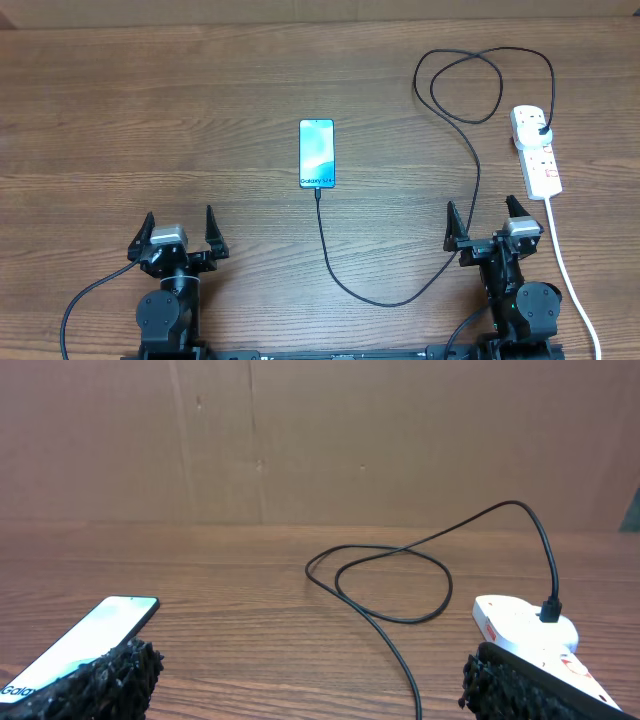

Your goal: Plug charger to phone and switch on socket

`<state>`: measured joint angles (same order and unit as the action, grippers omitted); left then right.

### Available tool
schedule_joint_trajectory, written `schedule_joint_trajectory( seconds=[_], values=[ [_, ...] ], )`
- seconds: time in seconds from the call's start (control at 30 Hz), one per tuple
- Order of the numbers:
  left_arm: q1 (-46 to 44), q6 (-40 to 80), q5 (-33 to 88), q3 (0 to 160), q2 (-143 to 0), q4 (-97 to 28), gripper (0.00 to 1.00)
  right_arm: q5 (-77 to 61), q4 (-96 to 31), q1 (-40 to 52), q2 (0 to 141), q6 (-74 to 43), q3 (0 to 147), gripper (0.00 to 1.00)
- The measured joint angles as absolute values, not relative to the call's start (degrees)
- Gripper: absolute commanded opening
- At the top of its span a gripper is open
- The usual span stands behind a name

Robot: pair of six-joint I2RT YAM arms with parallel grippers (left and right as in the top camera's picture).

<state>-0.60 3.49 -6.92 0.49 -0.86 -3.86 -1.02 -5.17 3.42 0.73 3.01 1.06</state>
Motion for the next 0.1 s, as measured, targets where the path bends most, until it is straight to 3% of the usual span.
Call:
schedule_joint_trajectory(
  seconds=[0.1],
  values=[
    [-0.6,3.49,-6.92,0.49,-0.84,-3.86,1.0,-1.04,-5.15,3.4,0.73,2.98,1.06,1.0]
  ],
)
